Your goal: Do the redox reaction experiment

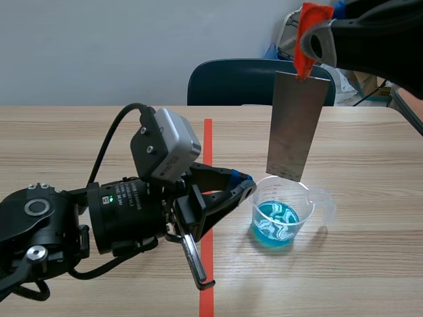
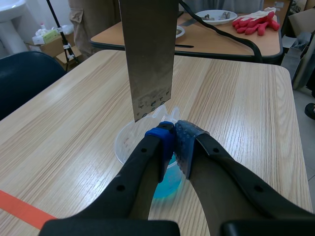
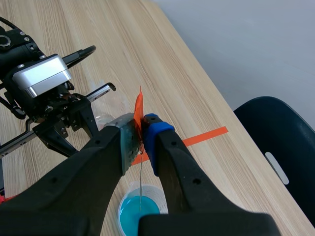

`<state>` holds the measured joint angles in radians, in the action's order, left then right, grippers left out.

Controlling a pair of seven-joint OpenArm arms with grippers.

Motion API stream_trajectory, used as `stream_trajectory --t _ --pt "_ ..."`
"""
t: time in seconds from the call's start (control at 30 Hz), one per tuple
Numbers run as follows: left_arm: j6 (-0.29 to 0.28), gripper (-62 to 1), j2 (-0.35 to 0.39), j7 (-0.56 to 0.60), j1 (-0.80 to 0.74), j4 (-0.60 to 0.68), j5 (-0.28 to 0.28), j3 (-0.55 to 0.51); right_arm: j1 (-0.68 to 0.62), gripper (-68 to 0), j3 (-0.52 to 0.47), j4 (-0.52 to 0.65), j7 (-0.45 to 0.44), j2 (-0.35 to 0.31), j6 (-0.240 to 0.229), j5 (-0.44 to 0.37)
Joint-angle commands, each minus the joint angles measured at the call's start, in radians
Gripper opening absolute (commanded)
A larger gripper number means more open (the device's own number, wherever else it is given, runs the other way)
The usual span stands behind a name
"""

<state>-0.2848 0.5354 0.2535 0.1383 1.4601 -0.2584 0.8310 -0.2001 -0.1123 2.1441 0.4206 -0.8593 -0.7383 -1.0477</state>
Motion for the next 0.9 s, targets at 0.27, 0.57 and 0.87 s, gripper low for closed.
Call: stream_trajectory --t 0.27,0.57,0.87 --pt "0.002 -59.2 0.112 0.103 -0.025 0.014 -0.01 -0.009 0.009 -66.7 -0.014 0.01 -0.016 -0.01 -0.007 -0.013" --pt "0.001 -59.0 0.298 0.196 -0.146 0.106 -0.064 -0.139 0.009 -66.7 -0.014 0.01 -0.016 -0.01 -0.007 -0.013" --pt "-0.002 -38.6 0.502 0.325 -0.306 0.166 -0.09 -0.289 0.009 -66.7 -0.014 0.01 -0.015 -0.01 -0.007 -0.013"
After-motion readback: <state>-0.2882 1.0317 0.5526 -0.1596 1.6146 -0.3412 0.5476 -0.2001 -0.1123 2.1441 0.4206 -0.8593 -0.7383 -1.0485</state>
